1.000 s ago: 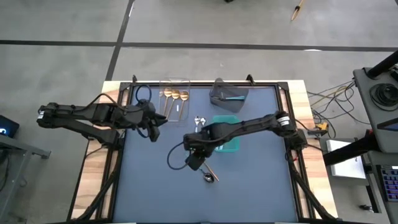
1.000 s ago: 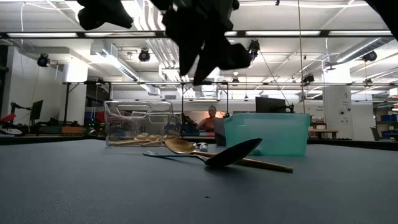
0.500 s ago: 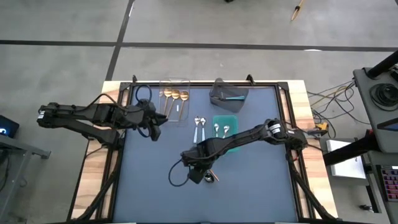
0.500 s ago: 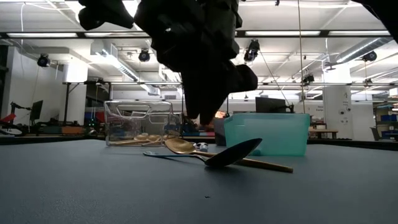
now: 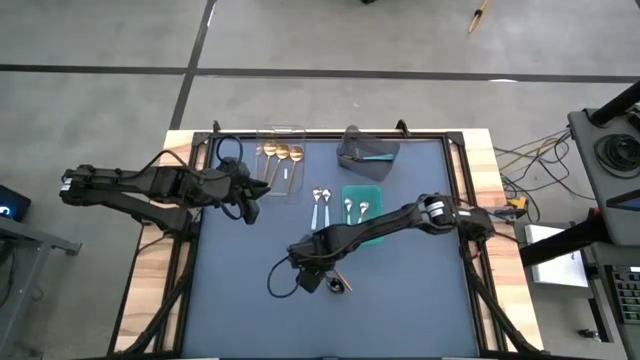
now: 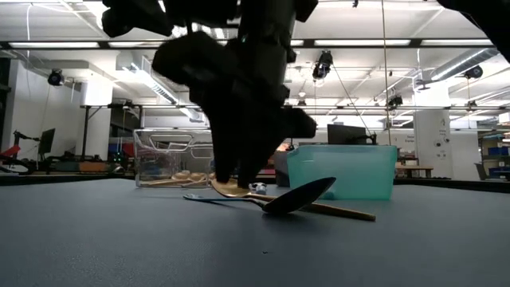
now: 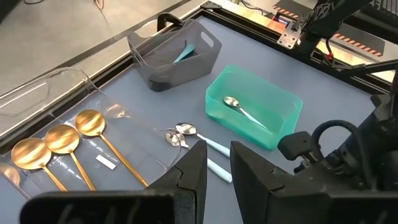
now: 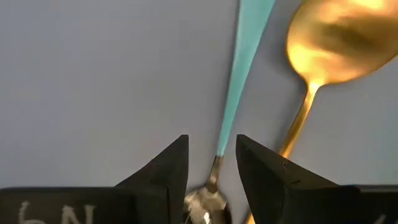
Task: Sort silverware by color (type)
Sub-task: Put the blue spoon into the black bin
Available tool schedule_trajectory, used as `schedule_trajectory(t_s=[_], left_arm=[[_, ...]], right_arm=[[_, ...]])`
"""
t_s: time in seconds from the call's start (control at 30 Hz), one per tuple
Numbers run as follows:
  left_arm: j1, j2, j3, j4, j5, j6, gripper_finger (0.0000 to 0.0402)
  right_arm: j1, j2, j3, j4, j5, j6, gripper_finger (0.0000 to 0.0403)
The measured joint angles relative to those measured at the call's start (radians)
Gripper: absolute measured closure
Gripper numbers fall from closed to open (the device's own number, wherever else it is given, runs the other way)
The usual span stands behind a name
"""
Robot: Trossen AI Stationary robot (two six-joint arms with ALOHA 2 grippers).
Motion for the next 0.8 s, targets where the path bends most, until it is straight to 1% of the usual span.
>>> schedule_trajectory(t_s=[0.2,0.37,0.47,0.8], left_arm=[[0.0,0.0,0.0,0.001,-0.008,0.0,0.0349],[0.0,0.0,0.0,0.002,-0.008,0.0,0.0349],[0.0,0.0,0.0,0.002,-0.008,0.0,0.0349],[0.0,0.0,0.0,0.003,-0.009,0.009,0.0349]], right_arm=[[0.0,0.031,0.0,0.001,0.028,0.007,0.0262],[0.0,0.052,0.002,0.006,0.039,0.006,0.0271],[0.0,0.061,0.003,0.005,0.039,0.007,0.0288],[-0.001,0.062,0.001,0.001,0.043,0.027,0.0378]])
